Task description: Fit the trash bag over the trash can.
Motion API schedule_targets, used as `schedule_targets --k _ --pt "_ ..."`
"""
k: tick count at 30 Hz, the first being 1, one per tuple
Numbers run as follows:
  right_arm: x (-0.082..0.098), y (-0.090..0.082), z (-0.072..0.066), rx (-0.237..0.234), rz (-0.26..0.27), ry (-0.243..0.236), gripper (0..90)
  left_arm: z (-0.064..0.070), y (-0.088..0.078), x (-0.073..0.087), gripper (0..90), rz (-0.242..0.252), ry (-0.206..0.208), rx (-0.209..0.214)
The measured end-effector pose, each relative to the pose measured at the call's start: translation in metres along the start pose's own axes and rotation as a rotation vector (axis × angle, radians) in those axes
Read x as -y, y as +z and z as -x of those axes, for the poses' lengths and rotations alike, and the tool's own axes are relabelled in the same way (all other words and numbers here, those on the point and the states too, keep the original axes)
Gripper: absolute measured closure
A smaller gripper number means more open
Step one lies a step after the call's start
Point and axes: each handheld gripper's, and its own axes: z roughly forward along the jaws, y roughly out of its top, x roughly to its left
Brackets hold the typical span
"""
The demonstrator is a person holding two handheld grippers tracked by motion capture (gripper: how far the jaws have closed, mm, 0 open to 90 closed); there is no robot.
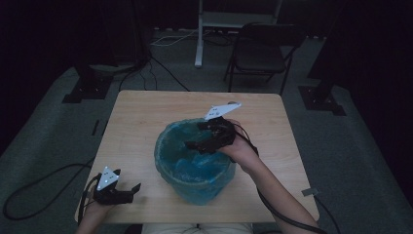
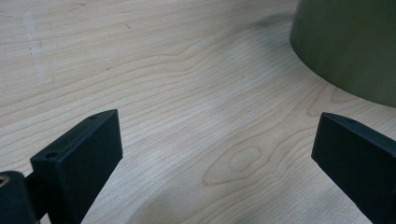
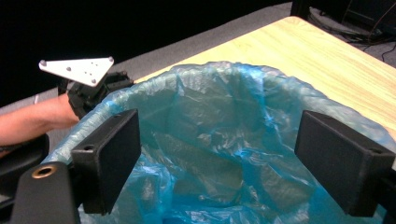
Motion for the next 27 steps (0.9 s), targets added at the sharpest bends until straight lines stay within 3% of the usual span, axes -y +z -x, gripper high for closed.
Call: schedule_targets --k 10,19,23,27 --pt "0.013 -0.016 0.007 0.015 0.042 0.034 13.9 -0.001 0.001 0.002 2.4 -0.021 -0.012 -0.001" --pt "0.029 -0.029 0.015 0.062 0.092 0.086 13.9 -0.001 0.001 0.002 2.4 -0.018 -0.015 -0.004" --pt "0.037 -0.042 0.02 0.101 0.146 0.11 13.9 0.0 0.002 0.002 2.4 -0.021 -0.012 -0.006" --pt "0.044 -0.051 0.024 0.155 0.169 0.101 13.9 0.001 0.001 0.002 2.4 -0.021 -0.012 -0.011"
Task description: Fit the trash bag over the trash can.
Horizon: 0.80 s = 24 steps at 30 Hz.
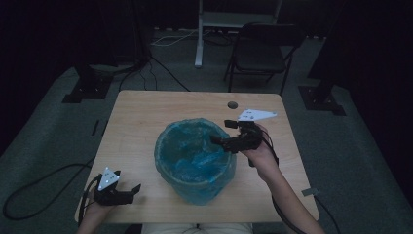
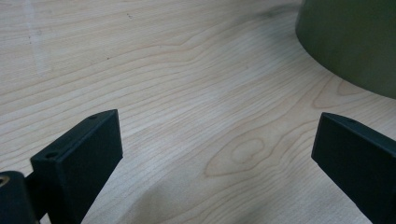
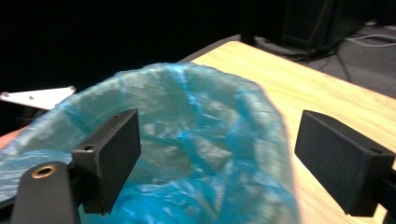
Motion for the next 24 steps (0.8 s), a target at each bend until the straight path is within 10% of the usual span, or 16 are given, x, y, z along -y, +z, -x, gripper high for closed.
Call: schedule_targets --k 24 --pt "0.077 -0.043 0.054 0.202 0.057 0.152 13.9 0.0 0.0 0.001 2.4 0.002 0.009 -0.002"
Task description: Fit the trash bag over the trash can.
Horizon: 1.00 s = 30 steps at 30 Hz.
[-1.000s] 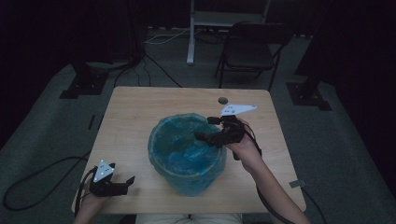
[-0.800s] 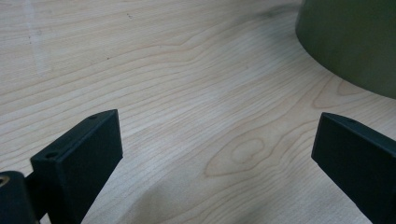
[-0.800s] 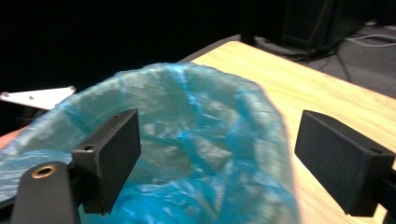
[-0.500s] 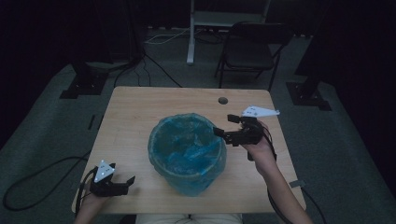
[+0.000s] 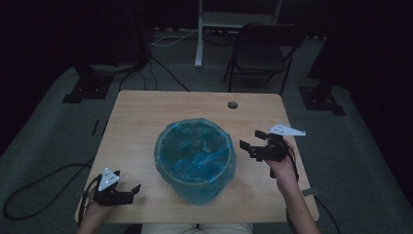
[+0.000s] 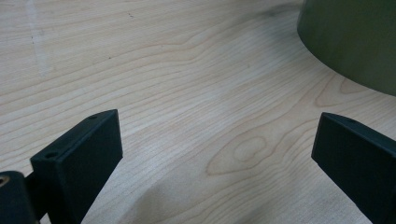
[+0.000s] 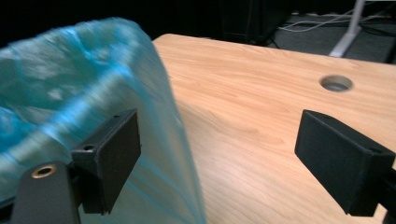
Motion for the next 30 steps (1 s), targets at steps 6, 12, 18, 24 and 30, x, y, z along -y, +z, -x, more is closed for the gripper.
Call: schedule_targets --k 6,12,18,24,30 --pt "0.028 -0.006 0.016 0.05 0.011 0.033 13.9 0.0 0.0 0.0 2.4 -0.001 -0.001 -0.003" --pt "0.055 -0.012 0.028 0.105 0.01 0.064 13.9 0.0 0.0 0.0 2.4 -0.001 0.0 -0.001" --pt "0.082 -0.015 0.033 0.142 -0.003 0.068 13.9 0.0 -0.001 0.0 2.4 -0.002 -0.003 -0.004" --pt "0.104 -0.022 0.038 0.166 -0.032 0.092 13.8 -0.001 -0.001 0.001 2.4 0.0 -0.006 -0.008" --pt "0.12 -0.034 0.043 0.212 -0.032 0.095 13.8 -0.001 -0.002 0.001 2.4 0.0 -0.005 -0.009"
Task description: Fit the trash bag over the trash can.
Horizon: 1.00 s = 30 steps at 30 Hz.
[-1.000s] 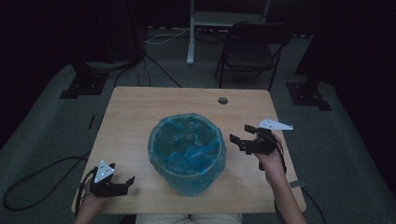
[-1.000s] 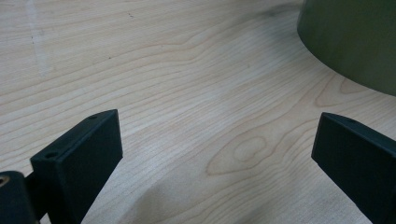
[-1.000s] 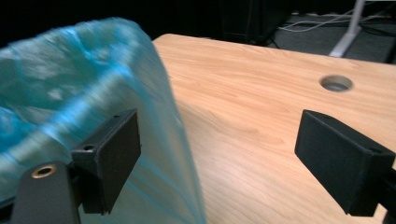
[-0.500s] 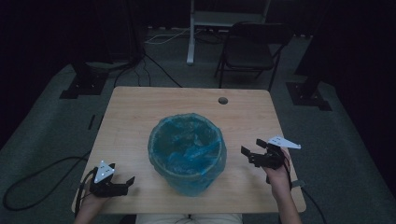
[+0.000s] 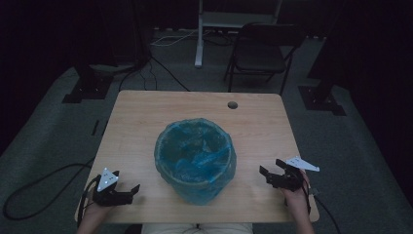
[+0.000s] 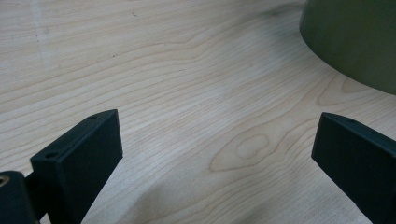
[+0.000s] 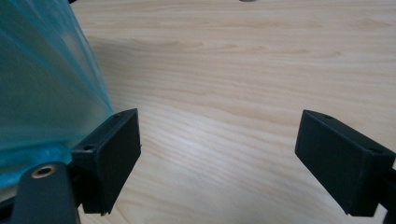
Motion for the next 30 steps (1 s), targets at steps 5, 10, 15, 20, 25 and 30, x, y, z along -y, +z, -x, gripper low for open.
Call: schedule_targets --k 5,10,15,20,25,30 --pt "0.015 -0.01 0.008 0.04 0.003 0.025 13.8 0.001 0.001 0.0 2.4 -0.002 0.004 0.0" --pt "0.027 -0.017 0.014 0.062 -0.013 0.047 13.8 0.002 0.001 0.001 2.4 -0.006 0.012 -0.001" --pt "0.041 -0.03 0.025 0.109 -0.003 0.075 13.8 0.002 0.002 0.001 2.4 -0.011 0.014 -0.005" --pt "0.047 -0.036 0.026 0.122 0.008 0.076 13.8 0.003 0.002 0.002 2.4 -0.013 0.023 -0.01" --pt "0.05 -0.042 0.028 0.151 0.008 0.072 13.8 0.003 0.002 0.002 2.4 -0.014 0.025 -0.009" --pt "0.052 -0.049 0.033 0.2 -0.003 0.036 13.8 0.003 0.001 0.003 2.4 -0.014 0.022 -0.014"
